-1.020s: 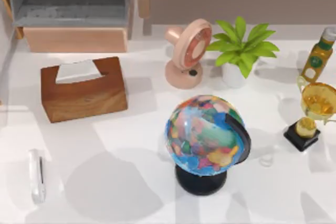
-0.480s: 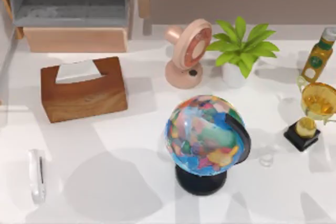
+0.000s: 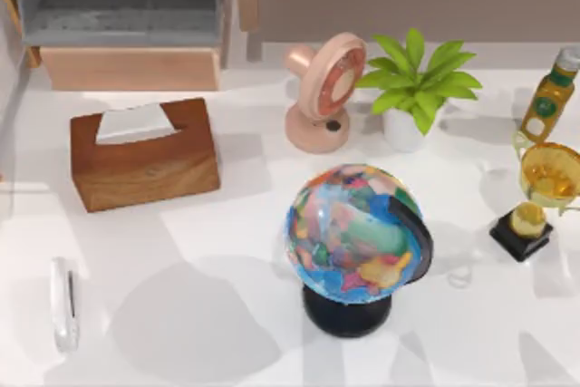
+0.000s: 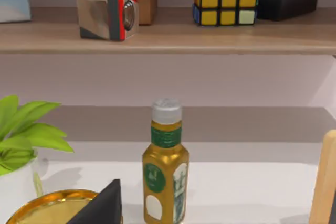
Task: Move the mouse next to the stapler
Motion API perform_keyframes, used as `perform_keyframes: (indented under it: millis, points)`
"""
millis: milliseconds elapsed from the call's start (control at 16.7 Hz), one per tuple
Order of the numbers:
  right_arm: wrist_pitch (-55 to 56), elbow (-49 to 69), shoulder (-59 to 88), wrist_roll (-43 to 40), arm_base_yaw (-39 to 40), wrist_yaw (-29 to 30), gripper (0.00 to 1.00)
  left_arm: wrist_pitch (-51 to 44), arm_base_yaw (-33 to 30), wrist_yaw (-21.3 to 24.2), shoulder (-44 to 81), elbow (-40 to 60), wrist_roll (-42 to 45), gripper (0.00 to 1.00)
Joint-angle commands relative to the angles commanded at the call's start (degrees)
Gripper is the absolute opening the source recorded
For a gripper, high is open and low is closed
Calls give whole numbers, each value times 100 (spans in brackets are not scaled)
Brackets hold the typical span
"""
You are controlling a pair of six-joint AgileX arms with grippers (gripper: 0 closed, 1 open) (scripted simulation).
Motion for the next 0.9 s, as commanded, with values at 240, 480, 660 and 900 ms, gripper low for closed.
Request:
perform_keyframes:
  millis: [240, 480, 660, 900]
  points:
    - [0, 0, 0, 0, 0, 0, 100, 0, 0, 0, 0, 0, 0, 0]
    - [0, 0, 0, 0, 0, 0, 100, 0, 13, -3, -21, -1, 9, 0]
    - [0, 0, 0, 0, 0, 0, 100, -49, 34, 1, -152, 1, -96, 0]
    - [0, 0, 0, 0, 0, 0, 100, -118, 66, -22, -721, -327, -695, 0]
